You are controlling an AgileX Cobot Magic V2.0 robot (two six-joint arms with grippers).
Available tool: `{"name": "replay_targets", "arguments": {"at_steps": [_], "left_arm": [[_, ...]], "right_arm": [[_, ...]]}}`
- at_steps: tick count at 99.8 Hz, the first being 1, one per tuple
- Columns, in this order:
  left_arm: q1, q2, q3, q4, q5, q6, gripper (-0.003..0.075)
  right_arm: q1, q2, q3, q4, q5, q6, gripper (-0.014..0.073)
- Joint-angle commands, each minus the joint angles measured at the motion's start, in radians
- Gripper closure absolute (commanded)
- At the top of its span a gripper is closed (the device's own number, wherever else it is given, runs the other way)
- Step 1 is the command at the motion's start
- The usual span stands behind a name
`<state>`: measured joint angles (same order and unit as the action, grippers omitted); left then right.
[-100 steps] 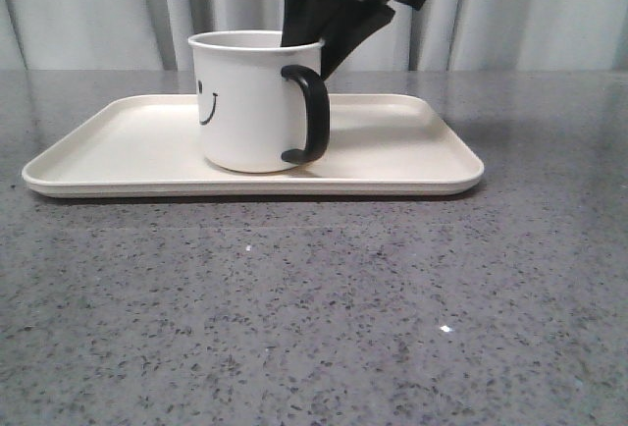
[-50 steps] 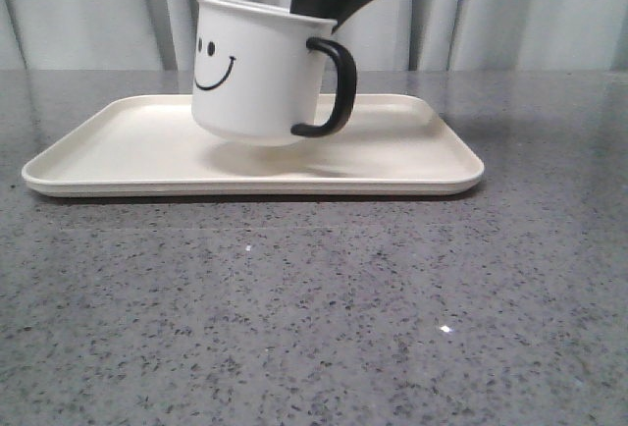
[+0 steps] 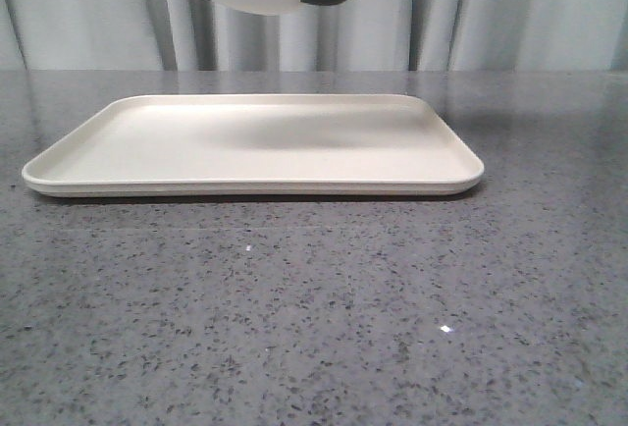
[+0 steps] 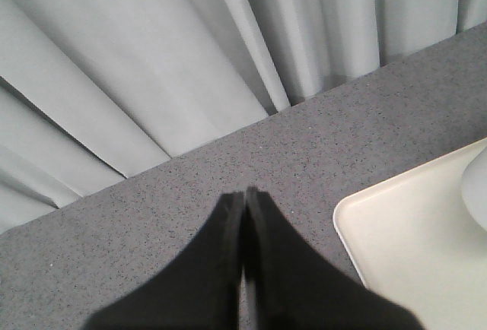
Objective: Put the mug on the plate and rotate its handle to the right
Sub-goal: 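Rotate the held mug so its handle points away from the left arm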
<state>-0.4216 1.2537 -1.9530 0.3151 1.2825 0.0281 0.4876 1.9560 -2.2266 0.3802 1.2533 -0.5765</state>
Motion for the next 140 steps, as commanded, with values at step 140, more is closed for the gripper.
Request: {"name": "replay_targets", "arguments": {"at_steps": [140], "left_arm": [[-0.008,-0.016,-0.018,0.017,-0.020,-0.009,0.0740]], "right_arm": [[0.035,-0.027,0.156,0.021,0.083,-0.431,0.0657]]}}
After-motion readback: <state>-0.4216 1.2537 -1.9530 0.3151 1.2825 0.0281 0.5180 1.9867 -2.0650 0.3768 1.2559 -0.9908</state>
